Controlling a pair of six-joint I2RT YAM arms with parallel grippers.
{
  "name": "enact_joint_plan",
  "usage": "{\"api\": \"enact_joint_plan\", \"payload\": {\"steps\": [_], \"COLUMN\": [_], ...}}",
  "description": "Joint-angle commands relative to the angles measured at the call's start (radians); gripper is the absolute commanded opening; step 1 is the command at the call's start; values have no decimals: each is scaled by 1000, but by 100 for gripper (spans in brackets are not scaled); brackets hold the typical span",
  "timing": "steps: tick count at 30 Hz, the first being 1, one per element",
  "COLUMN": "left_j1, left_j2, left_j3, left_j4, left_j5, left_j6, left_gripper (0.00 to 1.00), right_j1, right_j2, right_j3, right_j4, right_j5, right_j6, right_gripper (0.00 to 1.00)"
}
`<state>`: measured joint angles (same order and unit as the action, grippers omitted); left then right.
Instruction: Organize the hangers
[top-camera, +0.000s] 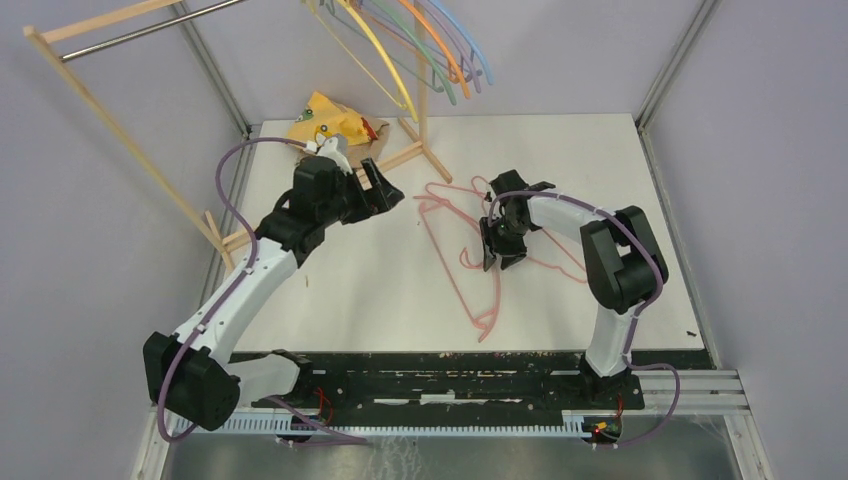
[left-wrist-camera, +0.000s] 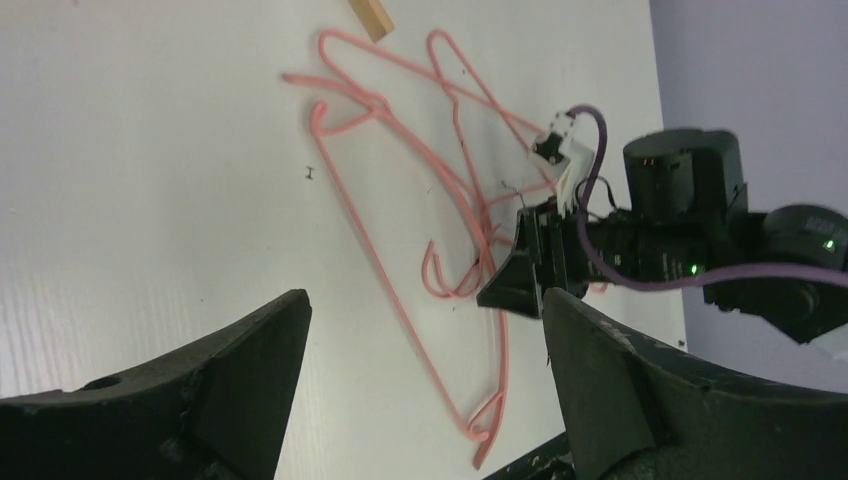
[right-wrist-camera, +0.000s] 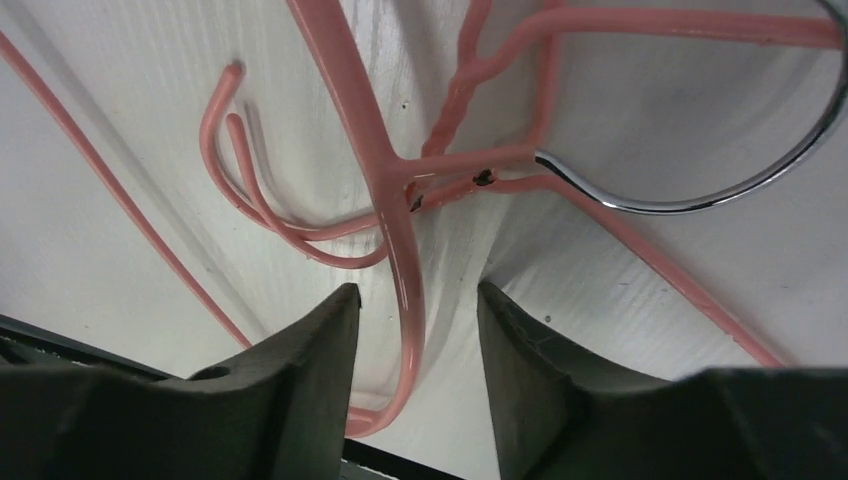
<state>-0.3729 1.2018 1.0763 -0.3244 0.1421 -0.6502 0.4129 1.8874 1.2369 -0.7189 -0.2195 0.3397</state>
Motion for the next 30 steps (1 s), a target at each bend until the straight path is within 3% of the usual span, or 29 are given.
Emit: {"api": "enact_joint_plan", "payload": {"steps": [1, 7, 11, 17, 24, 30], "left_j1": [-85, -231, -342, -464, -540, -578], "left_j2": [-46, 8, 92, 245, 399, 457], "left_j3": [-17, -13, 69, 205, 340, 355], "left_j4": [-32, -32, -52, -98, -162, -151], "left_j5": [-19, -50, -114, -192, -290, -407], "left_j6": [100, 95, 132, 204, 232, 243], "left_gripper": [92, 90, 89, 88, 86, 86], "right_j1": [0, 0, -1, 0, 5, 43], "right_j2": [27, 12, -70, -156, -155, -163], "right_j3": [1, 1, 42, 245, 376, 413], "right_j4": [54, 59, 14, -125, -160, -162], "right_j5": [9, -26, -26, -29, -52, -76], "right_j6": [3, 5, 23, 59, 100, 129], "right_gripper": [50, 2, 1, 1, 0, 1]}}
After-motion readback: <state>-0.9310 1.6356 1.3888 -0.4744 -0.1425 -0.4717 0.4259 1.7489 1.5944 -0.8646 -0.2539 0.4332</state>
